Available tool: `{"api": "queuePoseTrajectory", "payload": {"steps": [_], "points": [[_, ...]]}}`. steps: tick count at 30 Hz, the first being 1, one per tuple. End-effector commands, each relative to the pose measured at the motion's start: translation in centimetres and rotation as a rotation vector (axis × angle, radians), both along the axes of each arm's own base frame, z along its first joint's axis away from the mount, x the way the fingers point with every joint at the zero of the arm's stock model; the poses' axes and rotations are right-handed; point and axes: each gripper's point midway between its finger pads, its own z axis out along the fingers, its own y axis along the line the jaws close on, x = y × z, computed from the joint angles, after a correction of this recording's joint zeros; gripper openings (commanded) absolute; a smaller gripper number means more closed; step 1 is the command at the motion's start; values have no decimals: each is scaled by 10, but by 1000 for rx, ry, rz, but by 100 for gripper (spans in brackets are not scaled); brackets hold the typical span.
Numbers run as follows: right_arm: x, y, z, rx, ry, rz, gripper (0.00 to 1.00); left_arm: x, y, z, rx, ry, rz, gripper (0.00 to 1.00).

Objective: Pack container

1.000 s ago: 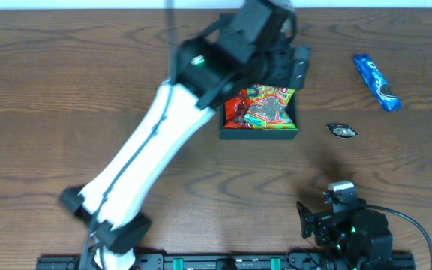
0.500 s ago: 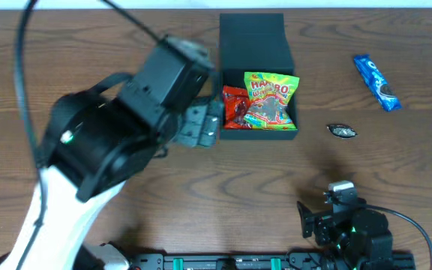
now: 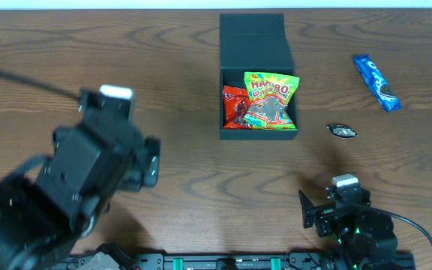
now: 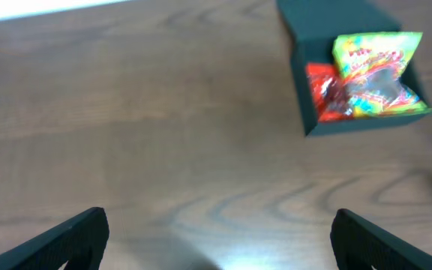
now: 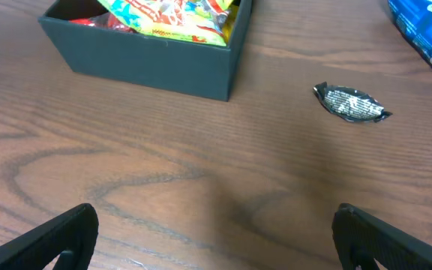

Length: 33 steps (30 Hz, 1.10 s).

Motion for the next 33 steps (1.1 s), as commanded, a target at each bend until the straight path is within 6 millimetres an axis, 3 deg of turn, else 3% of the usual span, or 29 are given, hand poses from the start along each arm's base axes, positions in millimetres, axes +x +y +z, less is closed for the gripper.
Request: {"api": "queuePoseTrajectory", "payload": {"steps": [1, 9, 13, 16, 22, 28, 33], "points": [[1, 0, 2, -8, -12, 8, 99, -6, 6, -27, -12, 2, 19, 95], [12, 5, 22, 221, -55, -98, 99, -3, 2, -103, 11, 50, 24, 95], [10, 25, 32, 287, -65, 4, 99, -2, 1, -126, 17, 89, 59, 95], [9, 38, 46, 327, -91, 75, 99, 0, -1, -125, 6, 78, 60, 95], [14, 40, 76, 324, -80, 79, 99, 1, -1, -124, 3, 68, 59, 95], [31, 41, 125, 240, -22, 100, 99, 0, 1, -124, 9, 69, 62, 95], [47, 45, 148, 193, 56, 113, 99, -5, 5, -126, 24, 86, 62, 95]]}}
